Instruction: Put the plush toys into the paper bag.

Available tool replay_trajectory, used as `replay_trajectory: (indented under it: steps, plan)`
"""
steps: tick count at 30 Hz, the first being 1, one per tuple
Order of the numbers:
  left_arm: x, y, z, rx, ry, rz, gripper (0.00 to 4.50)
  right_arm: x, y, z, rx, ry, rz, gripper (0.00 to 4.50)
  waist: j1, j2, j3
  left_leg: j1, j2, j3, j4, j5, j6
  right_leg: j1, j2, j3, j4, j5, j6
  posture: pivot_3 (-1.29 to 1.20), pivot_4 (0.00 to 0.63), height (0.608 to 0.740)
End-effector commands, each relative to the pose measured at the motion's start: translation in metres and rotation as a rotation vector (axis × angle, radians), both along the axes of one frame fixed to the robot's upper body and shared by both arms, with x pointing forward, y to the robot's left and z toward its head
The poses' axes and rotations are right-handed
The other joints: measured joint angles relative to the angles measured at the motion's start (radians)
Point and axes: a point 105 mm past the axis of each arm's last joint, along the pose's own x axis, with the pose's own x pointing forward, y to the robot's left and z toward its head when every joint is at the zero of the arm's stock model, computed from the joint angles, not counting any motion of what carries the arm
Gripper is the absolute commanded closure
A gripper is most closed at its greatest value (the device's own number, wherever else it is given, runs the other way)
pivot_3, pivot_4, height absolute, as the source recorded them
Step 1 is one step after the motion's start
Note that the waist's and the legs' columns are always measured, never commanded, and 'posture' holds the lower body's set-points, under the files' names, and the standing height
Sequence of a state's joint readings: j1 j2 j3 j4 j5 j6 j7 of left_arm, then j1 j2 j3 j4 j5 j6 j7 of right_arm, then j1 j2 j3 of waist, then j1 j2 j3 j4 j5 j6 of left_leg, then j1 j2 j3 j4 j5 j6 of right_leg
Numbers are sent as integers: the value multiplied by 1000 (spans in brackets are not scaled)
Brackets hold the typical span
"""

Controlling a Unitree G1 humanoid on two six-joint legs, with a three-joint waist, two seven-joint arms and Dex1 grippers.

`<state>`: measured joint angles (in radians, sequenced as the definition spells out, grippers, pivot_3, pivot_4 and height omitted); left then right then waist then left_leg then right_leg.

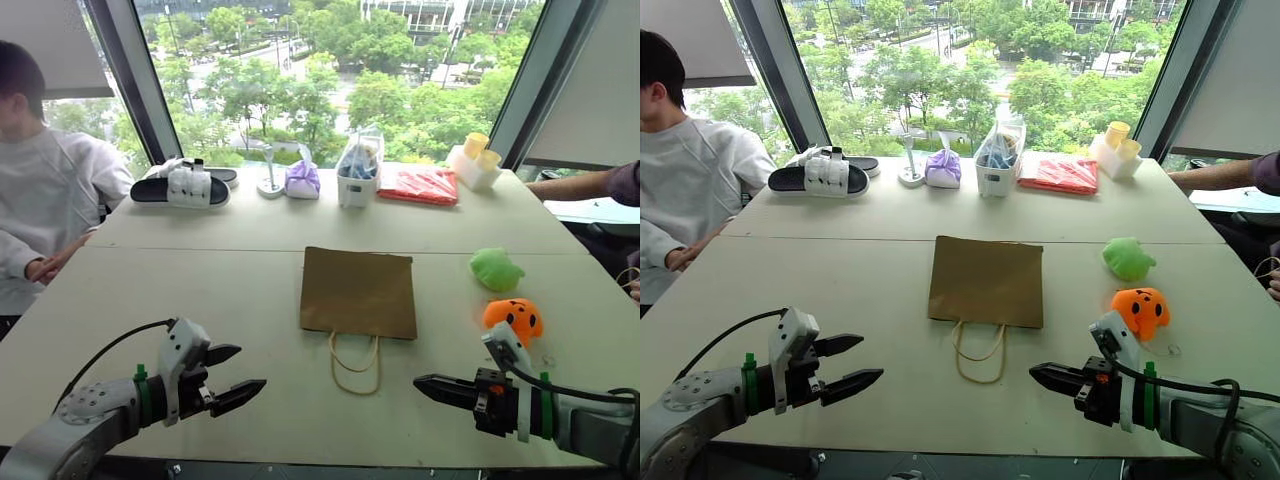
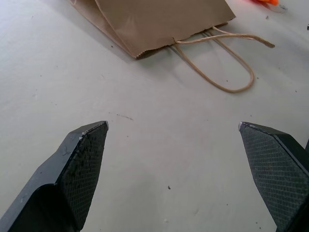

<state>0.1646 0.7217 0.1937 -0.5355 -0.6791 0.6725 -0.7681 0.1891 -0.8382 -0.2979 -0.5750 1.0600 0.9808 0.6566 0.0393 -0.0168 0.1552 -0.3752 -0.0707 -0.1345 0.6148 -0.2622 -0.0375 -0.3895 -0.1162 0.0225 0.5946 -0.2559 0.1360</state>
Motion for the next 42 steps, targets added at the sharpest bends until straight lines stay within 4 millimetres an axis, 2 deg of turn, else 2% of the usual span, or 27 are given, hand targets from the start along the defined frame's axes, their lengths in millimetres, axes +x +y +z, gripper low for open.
replay_trajectory:
  steps: [1, 8, 13, 16, 20, 25, 31, 36, 37, 38, 40, 42]
  plan:
    - [-1, -3, 11, -11, -40, -20, 50, 1, 0, 3, -9, -21, 9, 4500, 0, 0, 0, 0, 0, 0, 0, 0, 0, 0, 0, 0, 0, 0, 0, 0, 150, 740]
    - [7, -1, 15, 19, -75, -24, 50, 1, 0, 3, -13, -25, 2, 4500, 0, 0, 0, 0, 0, 0, 0, 0, 0, 0, 0, 0, 0, 0, 0, 0, 150, 740]
    - [25, 3, 29, 121, -170, -99, 50, 1, 0, 3, -1, -28, -14, 4500, 1, 0, 0, 0, 0, 1, 0, 0, 0, 0, 0, 0, 0, 0, 0, 0, 150, 740]
    - [39, -10, 41, 232, -296, -250, 50, 4, 1, 5, 5, -33, -6, 4500, 3, 0, 0, 0, -1, 1, 0, 0, 0, 0, 0, -1, 0, 0, 0, 0, 150, 740]
    - [55, -32, 32, 405, -434, -520, 50, 10, 4, 5, 1, -49, -13, 4500, 0, 0, 0, 0, -1, 3, 0, 0, 0, 0, 0, 0, -1, 0, 0, 0, 150, 740]
    - [69, -64, 19, 423, -515, -712, 50, 11, 1, 5, 12, -68, -72, 4500, 0, 0, 0, -2, -1, 2, -1, 0, 0, -2, 0, 0, -1, 1, 1, 0, 150, 740]
    - [76, -110, 9, 348, -574, -836, 50, 3, 6, 0, 32, -72, -128, 4500, -1, -1, 0, -2, -2, 1, 0, 0, 1, -1, 0, -1, 0, 3, 5, 0, 150, 740]
    - [79, -130, 10, 286, -597, -885, 50, 1, 7, -2, 35, -77, -158, 4500, -4, -1, 0, 0, -2, 1, 0, 0, 1, -1, 1, -1, 1, 3, 5, 0, 150, 740]
    - [80, -132, 11, 280, -602, -889, 562, 1, 7, -2, 34, -78, -163, 4500, -3, -1, 0, 0, -2, 1, 0, 0, 1, -1, 2, -1, 2, 3, 5, 0, 150, 740]
    - [81, -134, 11, 271, -599, -895, 819, 1, 7, -2, 36, -80, -168, 4500, -2, -1, 0, 0, -2, 1, 0, 0, 1, 0, 2, -1, 2, 3, 5, 0, 150, 740]
    - [82, -138, 12, 253, -595, -902, 1643, 1, 9, -3, 39, -80, -171, 4500, -3, -1, 0, 0, -2, 1, 0, 0, 1, 0, 2, -1, 2, 3, 5, 0, 150, 740]
    - [82, -141, 13, 232, -593, -908, 2747, 0, 10, -3, 41, -82, -170, 4500, -3, -1, 0, 0, -2, 1, 1, 0, 1, 0, 3, -1, 2, 3, 5, 0, 150, 740]
